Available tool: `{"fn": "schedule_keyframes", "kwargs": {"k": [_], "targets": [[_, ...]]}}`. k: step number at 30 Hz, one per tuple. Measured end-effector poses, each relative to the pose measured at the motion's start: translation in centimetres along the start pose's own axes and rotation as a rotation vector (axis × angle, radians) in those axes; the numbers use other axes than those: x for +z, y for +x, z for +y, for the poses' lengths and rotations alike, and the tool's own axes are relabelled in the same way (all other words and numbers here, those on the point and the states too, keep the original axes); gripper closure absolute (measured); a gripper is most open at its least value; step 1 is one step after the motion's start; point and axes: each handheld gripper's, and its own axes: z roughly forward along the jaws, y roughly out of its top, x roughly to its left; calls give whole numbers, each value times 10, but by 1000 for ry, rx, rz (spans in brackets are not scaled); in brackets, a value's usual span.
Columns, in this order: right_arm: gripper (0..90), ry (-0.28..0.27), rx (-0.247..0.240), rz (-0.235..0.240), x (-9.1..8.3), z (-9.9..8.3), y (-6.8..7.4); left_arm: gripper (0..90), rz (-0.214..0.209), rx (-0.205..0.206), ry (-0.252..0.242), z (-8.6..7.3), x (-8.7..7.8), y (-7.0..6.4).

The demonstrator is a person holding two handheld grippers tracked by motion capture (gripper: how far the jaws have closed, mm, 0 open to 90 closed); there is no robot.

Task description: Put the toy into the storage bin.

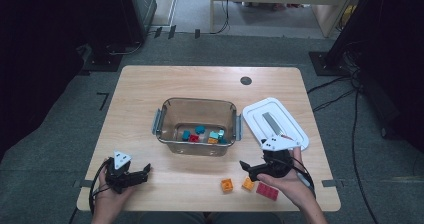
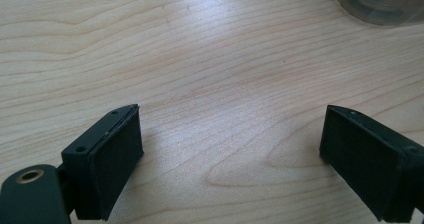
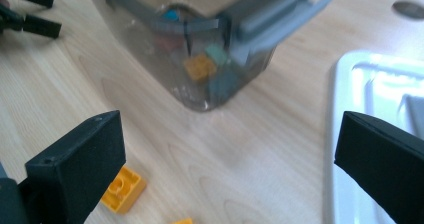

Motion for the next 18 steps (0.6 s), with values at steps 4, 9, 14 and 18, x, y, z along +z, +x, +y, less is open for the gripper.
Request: {"fn": "schedule_keyframes", "kwargs": {"k": [4, 9, 14, 18], "targets": [[0, 21, 40, 23, 12, -17, 2, 100, 0, 0, 0, 0, 0, 0], [0, 67, 17, 43, 27, -26, 13, 100, 0, 0, 0, 0, 0, 0], [70, 100, -55, 76, 40, -30, 37, 100, 0, 0, -1, 0, 0, 0], [150, 116, -113, 124, 47, -34, 52, 99, 0, 0, 0, 0, 0, 0]]}}
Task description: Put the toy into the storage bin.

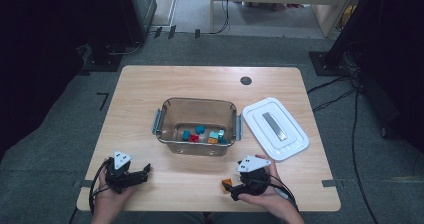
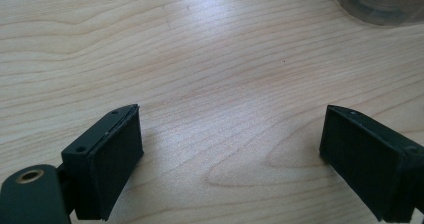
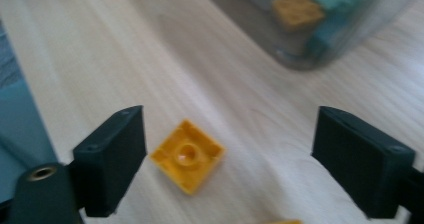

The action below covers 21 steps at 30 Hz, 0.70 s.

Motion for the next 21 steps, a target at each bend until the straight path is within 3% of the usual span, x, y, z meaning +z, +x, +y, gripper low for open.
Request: {"fn": "schedule_keyframes", "kwargs": {"k": [5, 15, 21], "targets": [[268, 44, -80, 38, 10, -4, 11, 100, 0, 0, 0, 0, 0, 0], [406, 110, -121, 15, 21, -10, 14, 100, 0, 0, 0, 0, 0, 0], [459, 128, -98, -15, 18, -13, 5, 100, 0, 0, 0, 0, 0, 0]]}}
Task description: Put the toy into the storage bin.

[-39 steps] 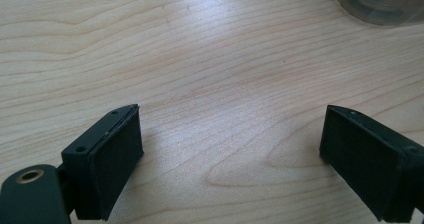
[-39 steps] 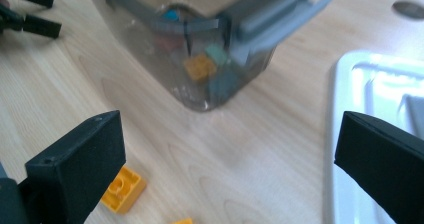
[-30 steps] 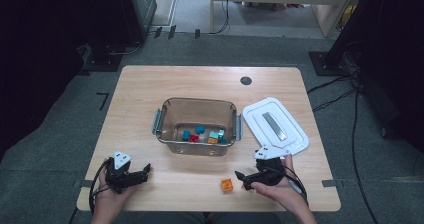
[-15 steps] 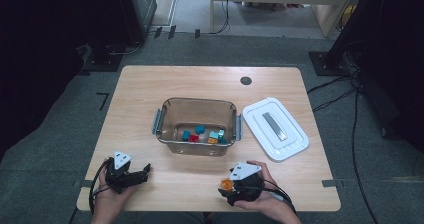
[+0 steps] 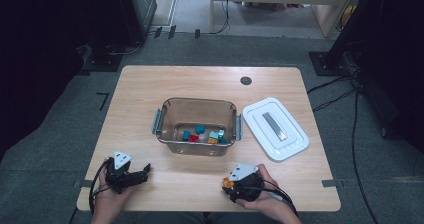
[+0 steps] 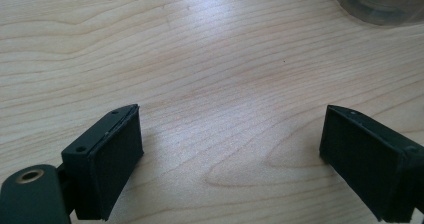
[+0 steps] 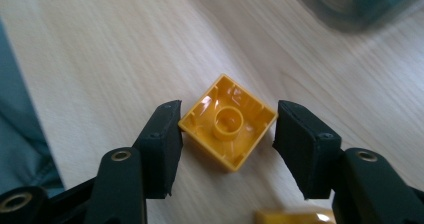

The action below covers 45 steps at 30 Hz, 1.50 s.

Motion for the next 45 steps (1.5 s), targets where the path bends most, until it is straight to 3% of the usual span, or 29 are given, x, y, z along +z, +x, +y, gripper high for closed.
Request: {"fn": "schedule_keyframes", "kwargs": {"k": [6, 16, 20, 23, 31, 45], "targets": [[490, -12, 49, -32, -4, -3, -9, 100, 0, 0, 0, 0, 0, 0], [481, 6, 95, -52, 3, 0, -6, 100, -1, 0, 0, 0, 0, 0], [584, 9, 128, -71, 2, -1, -11, 100, -1, 0, 0, 0, 0, 0], [597, 5, 152, -56, 1, -3, -16, 100, -1, 0, 0, 0, 0, 0], [600, -5, 153, -17, -2, -3, -20, 100, -1, 0, 0, 0, 0, 0], [600, -52, 214, -53, -24, -7, -38, 100, -1, 1, 0, 0, 0, 0]]}}
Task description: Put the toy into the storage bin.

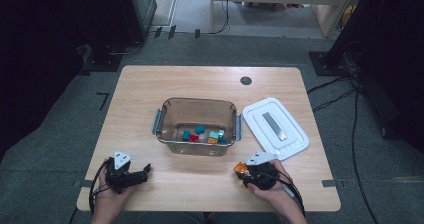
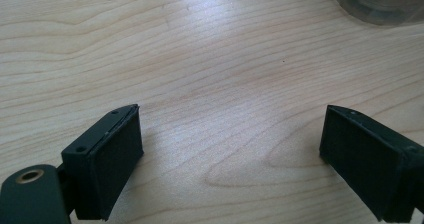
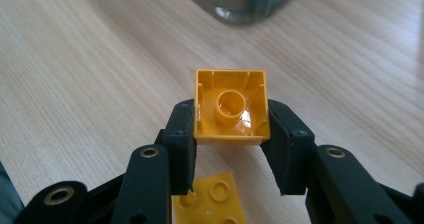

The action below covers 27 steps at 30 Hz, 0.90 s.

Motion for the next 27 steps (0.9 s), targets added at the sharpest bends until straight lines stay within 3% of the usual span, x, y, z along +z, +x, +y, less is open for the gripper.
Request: {"fn": "schedule_keyframes", "kwargs": {"k": [16, 27], "targets": [[599, -99, 60, -57, -44, 17, -25, 99, 0, 0, 0, 0, 0, 0], [599, -140, 7, -66, -78, 59, -30, 100, 0, 0, -1, 0, 0, 0]]}}
